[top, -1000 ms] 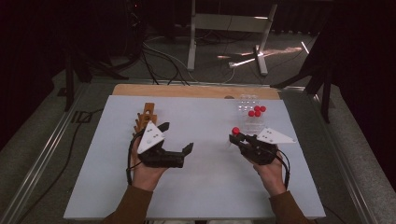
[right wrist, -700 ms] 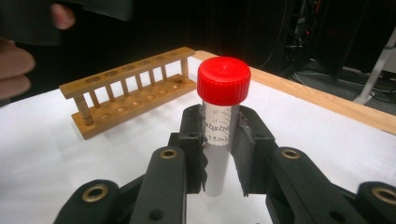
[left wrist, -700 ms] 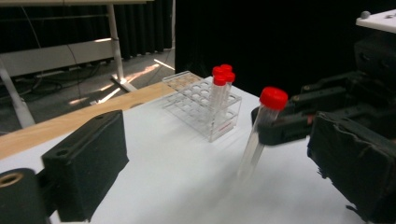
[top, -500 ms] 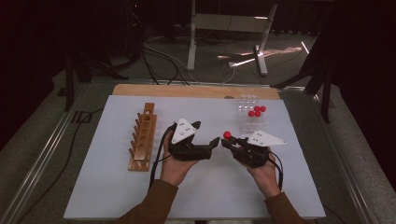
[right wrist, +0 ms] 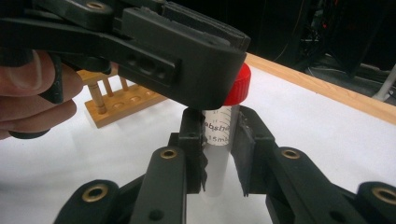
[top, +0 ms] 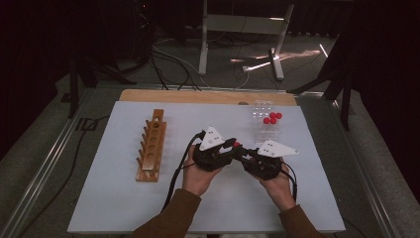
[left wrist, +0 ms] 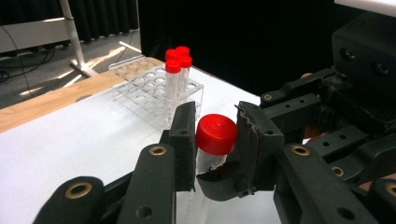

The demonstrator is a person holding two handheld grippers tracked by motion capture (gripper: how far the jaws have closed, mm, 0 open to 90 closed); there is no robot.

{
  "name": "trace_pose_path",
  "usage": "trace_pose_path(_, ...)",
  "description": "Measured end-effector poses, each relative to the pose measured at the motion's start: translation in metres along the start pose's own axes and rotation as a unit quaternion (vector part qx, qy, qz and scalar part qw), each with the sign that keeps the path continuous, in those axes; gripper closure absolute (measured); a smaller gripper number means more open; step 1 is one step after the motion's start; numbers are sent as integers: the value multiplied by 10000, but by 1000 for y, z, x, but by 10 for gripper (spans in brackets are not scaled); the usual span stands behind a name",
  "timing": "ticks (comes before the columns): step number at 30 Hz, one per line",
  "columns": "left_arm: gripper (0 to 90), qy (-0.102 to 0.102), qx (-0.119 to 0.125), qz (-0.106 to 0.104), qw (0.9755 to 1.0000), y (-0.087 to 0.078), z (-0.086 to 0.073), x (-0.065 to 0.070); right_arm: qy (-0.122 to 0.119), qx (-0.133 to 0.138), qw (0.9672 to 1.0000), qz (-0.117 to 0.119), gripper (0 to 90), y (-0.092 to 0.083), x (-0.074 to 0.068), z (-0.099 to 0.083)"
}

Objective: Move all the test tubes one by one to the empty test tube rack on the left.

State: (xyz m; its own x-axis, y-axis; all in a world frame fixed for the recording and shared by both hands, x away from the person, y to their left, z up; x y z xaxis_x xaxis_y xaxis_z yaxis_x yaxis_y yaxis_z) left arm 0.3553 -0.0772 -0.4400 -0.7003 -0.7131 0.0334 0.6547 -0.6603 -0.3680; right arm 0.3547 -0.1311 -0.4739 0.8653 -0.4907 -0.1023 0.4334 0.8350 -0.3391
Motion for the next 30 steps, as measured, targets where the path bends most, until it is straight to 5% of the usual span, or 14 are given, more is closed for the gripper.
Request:
trace_pose_path(20,712,-30,-58,82,9999,5,-2,-1,89,-7,10000,38,718,0,2,-2)
trace_pose_path(23,712,-71,-29,153,9999,5,-1,-5,62,11,9999,86,514,-1,4,-2)
trace_pose_path(26,712,-104,14,192,9998,4,0,-9,199,45,9998,76,434,-3,7,-2)
trace_pose_path(27,712,-118,14,202,9997,3,1,-10,268,97,9996,41,299,-6,11,-2)
trace_pose_path(30,712,-146,46,249,9996,1,2,-15,272,53,9995,-158,218,-10,18,-3)
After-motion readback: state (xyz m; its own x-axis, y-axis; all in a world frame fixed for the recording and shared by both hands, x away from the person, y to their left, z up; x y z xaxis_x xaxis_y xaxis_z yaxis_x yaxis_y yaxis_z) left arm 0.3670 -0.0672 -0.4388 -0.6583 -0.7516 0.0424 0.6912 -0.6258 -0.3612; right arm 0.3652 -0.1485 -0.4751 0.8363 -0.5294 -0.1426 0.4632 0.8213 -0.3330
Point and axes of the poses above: each handheld gripper's, and its own axes: y roughly forward along the jaws, z roughly out of its top, x roughly to its right, the point moved 10 cm from there along y, roughly forward along the jaws, and after that the axes turned 10 degrees about z, right-handed, at the moved point
